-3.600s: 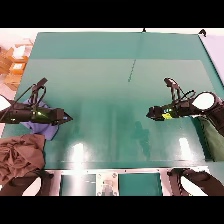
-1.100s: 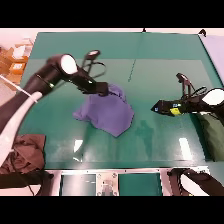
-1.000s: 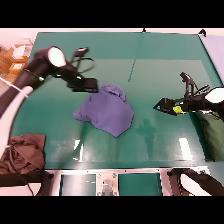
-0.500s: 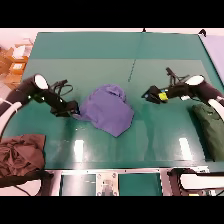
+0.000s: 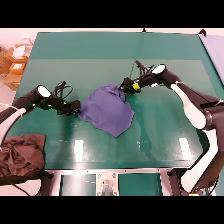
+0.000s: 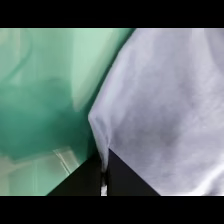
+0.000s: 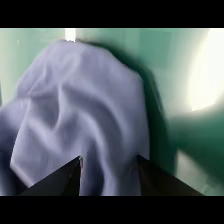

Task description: Fold the shirts.

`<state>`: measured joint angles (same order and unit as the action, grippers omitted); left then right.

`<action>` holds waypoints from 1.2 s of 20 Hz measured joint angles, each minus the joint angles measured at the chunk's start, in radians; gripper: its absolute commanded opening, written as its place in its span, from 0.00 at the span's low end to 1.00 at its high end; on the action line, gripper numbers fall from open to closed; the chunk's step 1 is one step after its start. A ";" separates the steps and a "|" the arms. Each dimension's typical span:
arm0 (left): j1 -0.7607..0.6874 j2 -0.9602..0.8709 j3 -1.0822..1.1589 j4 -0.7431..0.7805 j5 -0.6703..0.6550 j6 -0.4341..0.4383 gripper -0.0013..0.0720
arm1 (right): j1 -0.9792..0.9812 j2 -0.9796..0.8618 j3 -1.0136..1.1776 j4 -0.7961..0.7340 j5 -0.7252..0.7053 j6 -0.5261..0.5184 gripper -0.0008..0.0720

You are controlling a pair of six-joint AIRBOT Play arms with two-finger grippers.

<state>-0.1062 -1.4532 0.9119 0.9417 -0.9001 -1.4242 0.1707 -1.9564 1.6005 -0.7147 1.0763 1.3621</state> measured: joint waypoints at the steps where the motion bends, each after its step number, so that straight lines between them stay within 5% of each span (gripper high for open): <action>1: 0.000 -0.002 0.000 -0.008 0.007 0.010 0.05 | 0.009 -0.017 0.017 0.008 0.006 0.005 0.35; 2: -0.001 -0.001 0.000 -0.014 0.007 0.016 0.05 | 0.016 -0.030 0.031 0.021 0.010 0.006 0.12; 3: 0.000 0.003 0.005 -0.017 0.007 0.023 0.05 | 0.020 -0.040 0.041 0.035 0.017 0.006 0.04; 11: -0.001 0.188 0.344 0.190 -0.143 0.004 0.05 | -0.077 0.035 0.289 0.095 0.149 0.003 0.03; 19: -0.001 0.359 1.108 0.242 -0.226 -0.014 0.05 | -0.267 0.562 0.458 0.114 0.151 -0.060 0.03; 24: 0.000 0.427 1.226 0.119 -0.174 0.001 0.05 | -0.317 0.827 0.469 0.082 0.075 -0.144 0.04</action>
<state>-0.1066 -1.0264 2.1376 1.0611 -1.0740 -1.4235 -0.1459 -1.1294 2.0697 -0.6323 1.1511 1.2179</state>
